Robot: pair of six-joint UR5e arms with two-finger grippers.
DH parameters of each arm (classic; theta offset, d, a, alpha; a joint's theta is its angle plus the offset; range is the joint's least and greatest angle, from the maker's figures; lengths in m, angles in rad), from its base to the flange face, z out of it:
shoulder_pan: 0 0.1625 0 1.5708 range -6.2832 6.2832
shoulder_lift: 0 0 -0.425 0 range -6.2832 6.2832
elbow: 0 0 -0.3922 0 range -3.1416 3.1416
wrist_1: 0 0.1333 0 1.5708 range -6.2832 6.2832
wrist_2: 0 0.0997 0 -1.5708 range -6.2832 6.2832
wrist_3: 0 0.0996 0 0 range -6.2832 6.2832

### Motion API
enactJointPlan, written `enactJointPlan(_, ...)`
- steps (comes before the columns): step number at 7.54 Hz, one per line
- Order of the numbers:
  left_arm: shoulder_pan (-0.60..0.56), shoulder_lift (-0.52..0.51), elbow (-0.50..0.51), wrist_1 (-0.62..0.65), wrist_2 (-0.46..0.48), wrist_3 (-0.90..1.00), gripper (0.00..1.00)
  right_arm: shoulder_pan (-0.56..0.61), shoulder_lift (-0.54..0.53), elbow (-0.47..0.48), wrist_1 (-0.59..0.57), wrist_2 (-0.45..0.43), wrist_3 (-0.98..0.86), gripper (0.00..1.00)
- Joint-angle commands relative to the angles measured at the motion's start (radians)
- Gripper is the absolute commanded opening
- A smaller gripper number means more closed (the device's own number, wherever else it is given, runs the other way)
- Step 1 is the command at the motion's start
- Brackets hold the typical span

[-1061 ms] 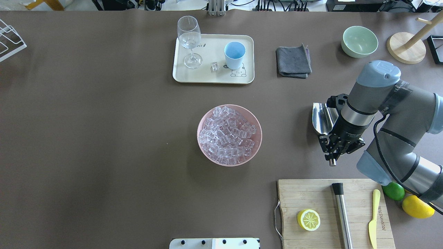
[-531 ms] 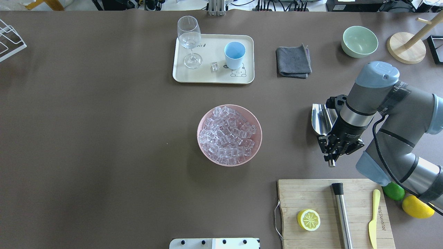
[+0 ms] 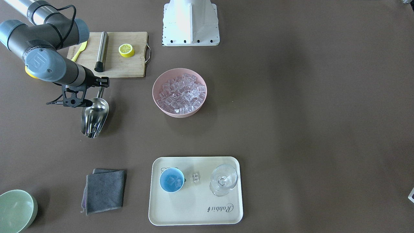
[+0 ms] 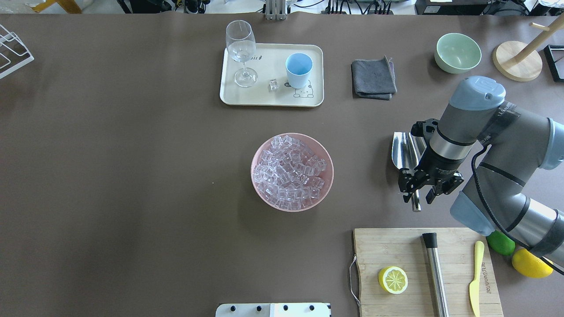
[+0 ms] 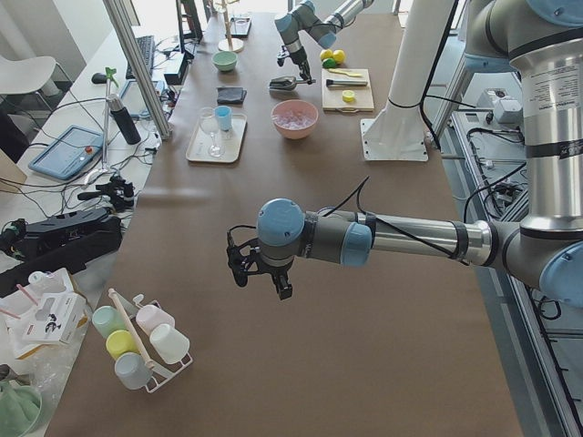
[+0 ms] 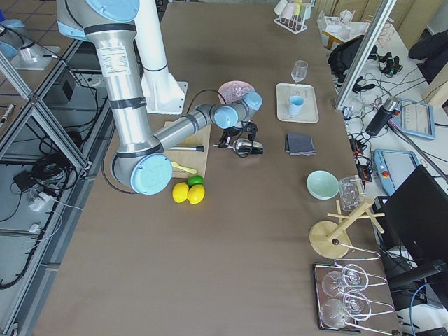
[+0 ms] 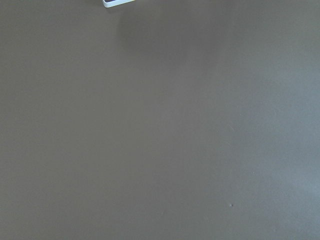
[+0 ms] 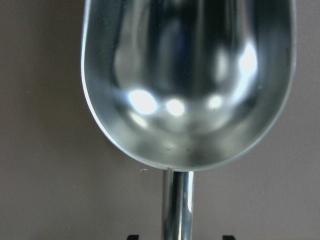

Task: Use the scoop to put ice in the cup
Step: 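Lower the scoop onto the table beside the dark cloth with the right gripper, then open the right gripper and release the scoop handle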

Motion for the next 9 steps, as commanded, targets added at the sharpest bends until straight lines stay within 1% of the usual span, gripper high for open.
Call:
enactJointPlan(1, -0.002, -0.002, 0.005, 0.000, 0.008, 0.002, 0.98, 0.000, 0.002, 0.004, -0.001, -0.002, -0.003, 0.99)
enactJointPlan(6, -0.002, 0.002, 0.012, 0.002, 0.012, 0.000, 0.98, 0.004, -0.004, 0.058, -0.008, -0.003, -0.003, 0.99)
enactJointPlan(9, -0.002, 0.004, 0.010, 0.002, 0.012, 0.000, 0.98, 0.029, -0.008, 0.090, -0.008, -0.025, -0.006, 0.99)
